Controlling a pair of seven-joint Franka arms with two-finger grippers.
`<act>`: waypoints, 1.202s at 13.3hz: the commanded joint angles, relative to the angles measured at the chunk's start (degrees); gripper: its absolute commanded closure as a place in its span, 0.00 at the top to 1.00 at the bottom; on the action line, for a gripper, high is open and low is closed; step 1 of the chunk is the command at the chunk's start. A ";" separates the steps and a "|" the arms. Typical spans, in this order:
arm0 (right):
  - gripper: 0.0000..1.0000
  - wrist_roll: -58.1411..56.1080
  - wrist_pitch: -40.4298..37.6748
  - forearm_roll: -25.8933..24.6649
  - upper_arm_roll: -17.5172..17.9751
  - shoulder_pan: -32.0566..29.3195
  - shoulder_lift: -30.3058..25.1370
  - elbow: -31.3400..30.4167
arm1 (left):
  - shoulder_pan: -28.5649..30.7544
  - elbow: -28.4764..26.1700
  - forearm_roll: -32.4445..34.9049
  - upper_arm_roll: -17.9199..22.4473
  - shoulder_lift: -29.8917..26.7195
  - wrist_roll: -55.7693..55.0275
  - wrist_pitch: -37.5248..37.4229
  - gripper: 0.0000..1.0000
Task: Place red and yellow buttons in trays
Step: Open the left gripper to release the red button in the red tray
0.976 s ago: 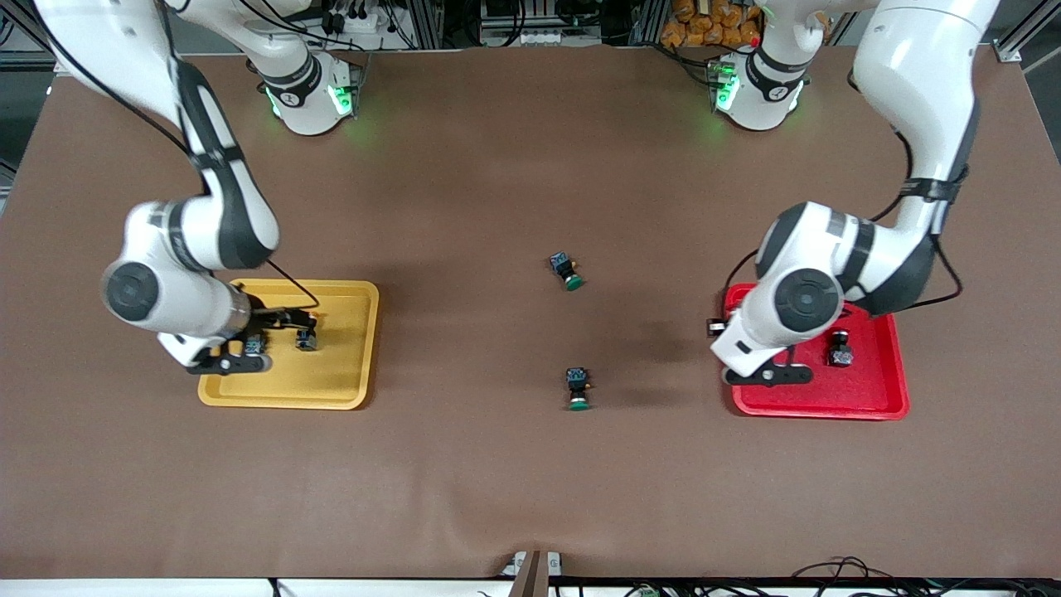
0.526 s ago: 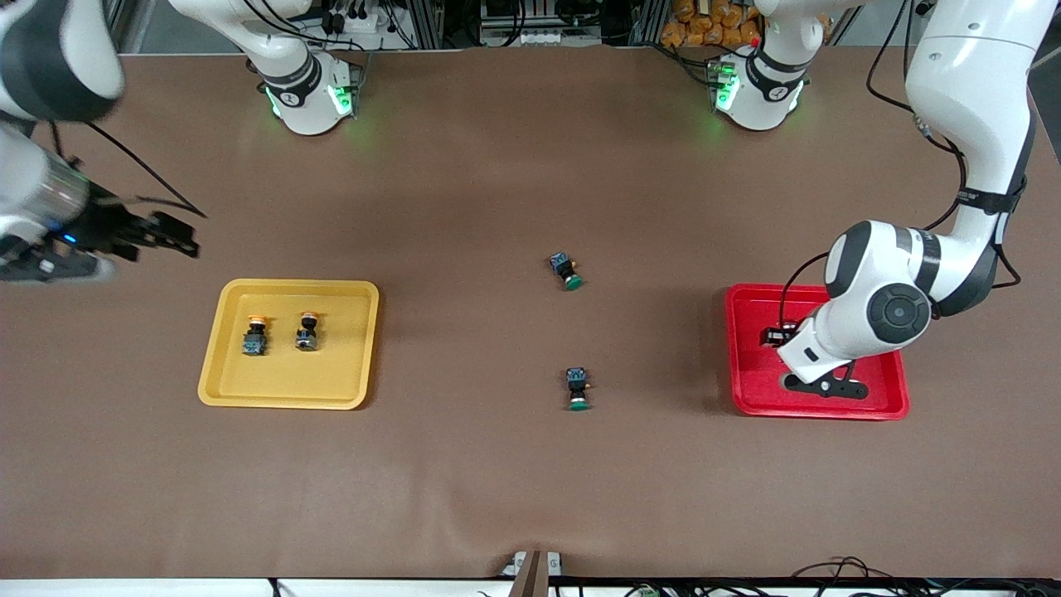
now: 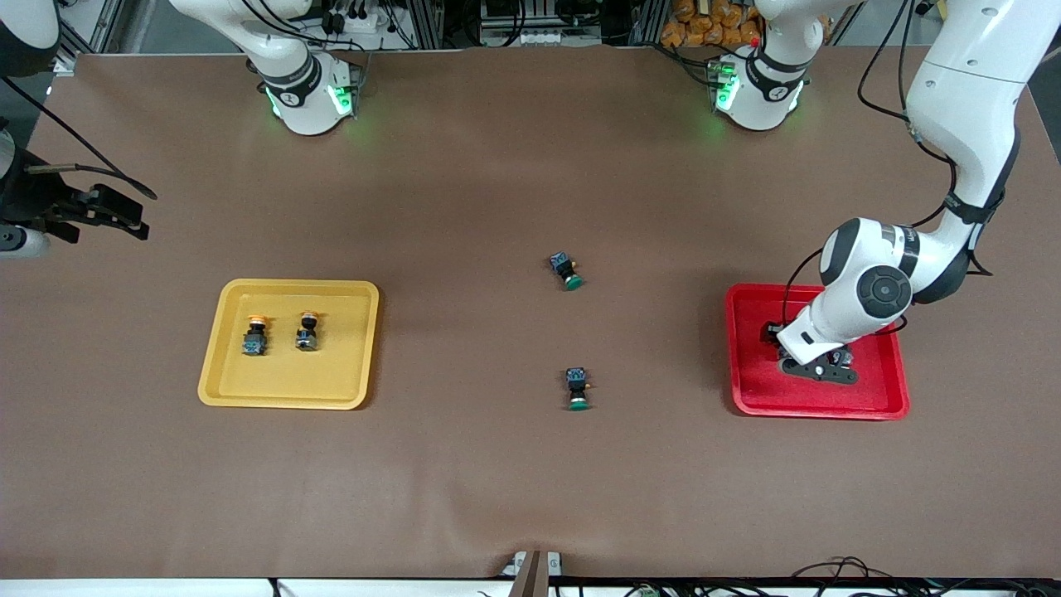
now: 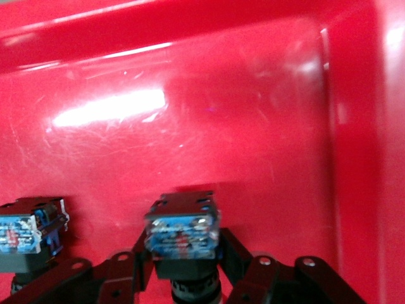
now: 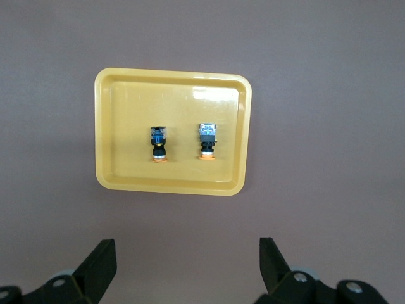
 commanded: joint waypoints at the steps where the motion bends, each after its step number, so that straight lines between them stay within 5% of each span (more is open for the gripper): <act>1: 1.00 -1.14 -0.87 -0.12 0.67 -1.79 1.39 2.70 | 0.94 -0.21 1.75 -0.80 -0.62 0.23 0.89 1.00; 4: 1.00 -1.05 -0.61 0.94 0.76 -1.62 1.48 3.40 | 1.12 0.49 1.66 -0.98 -5.25 0.58 -2.34 1.00; 8: 1.00 -1.14 -0.61 1.11 0.93 -1.18 2.18 5.07 | 1.03 3.73 -6.47 -4.14 -19.22 0.84 -20.94 1.00; 11: 1.00 -6.39 -1.40 4.01 1.55 -3.38 2.00 6.48 | 1.03 15.56 -13.44 -5.11 -22.15 4.52 -38.33 1.00; 16: 1.00 -5.45 -1.31 4.01 1.29 -3.03 2.27 6.40 | 1.03 32.56 -14.42 -5.29 -24.16 5.85 -57.53 1.00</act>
